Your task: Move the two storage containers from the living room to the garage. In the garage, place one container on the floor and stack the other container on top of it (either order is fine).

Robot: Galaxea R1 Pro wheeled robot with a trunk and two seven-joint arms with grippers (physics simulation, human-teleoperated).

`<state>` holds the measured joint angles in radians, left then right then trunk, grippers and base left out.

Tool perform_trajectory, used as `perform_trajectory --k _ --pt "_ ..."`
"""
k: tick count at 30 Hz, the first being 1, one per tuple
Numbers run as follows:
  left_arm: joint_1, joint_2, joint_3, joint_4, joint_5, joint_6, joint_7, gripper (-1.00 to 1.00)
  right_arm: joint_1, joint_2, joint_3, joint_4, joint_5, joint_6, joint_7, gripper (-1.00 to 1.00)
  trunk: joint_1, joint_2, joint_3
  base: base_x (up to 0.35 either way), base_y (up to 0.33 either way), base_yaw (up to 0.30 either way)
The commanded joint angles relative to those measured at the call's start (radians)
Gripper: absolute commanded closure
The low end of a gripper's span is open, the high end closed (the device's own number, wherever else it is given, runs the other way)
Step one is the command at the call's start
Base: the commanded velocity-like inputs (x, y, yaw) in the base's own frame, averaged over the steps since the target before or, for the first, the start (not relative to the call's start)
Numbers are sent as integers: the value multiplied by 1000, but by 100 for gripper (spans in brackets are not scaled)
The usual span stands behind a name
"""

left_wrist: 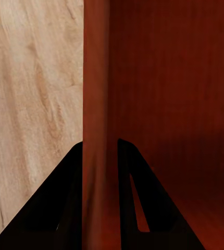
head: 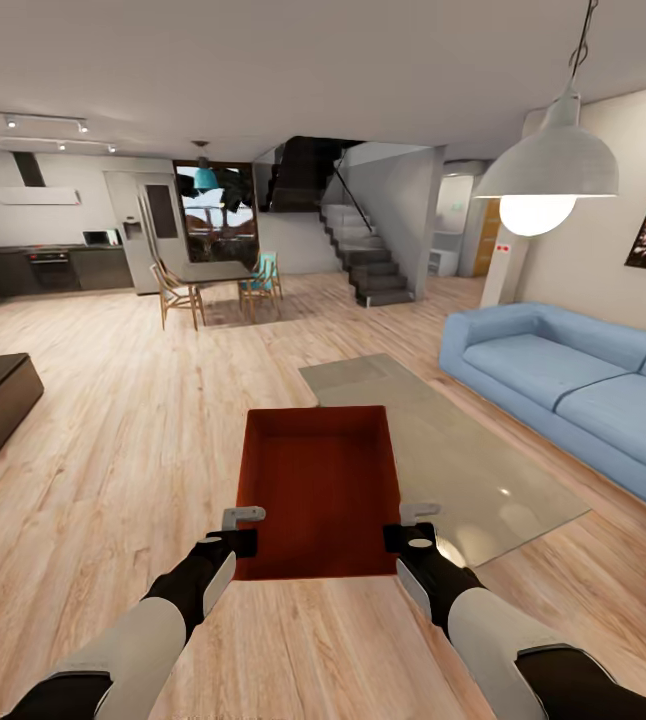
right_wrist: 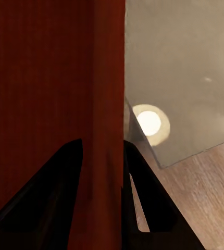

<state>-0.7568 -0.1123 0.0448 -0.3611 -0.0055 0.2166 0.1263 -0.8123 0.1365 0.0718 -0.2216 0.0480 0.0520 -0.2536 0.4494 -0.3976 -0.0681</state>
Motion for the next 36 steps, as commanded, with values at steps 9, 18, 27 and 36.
perform_trajectory --k 9,18,27,36 --pt "-1 1 -17 -4 12 -46 3 100 -1 -12 20 4 -17 5 -3 100 1 -2 -2 0 0 270" --pt "-1 1 -17 -4 12 -46 3 100 -1 -12 20 4 -17 5 -3 100 1 -2 -2 0 0 270" --pt "-1 1 -17 -4 11 -48 3 100 -1 -12 20 4 -17 5 -3 100 1 -2 -2 0 0 270" --pt "-1 2 -17 -4 12 -48 3 100 -1 -12 20 4 -17 5 -3 100 1 -2 -2 0 0 270"
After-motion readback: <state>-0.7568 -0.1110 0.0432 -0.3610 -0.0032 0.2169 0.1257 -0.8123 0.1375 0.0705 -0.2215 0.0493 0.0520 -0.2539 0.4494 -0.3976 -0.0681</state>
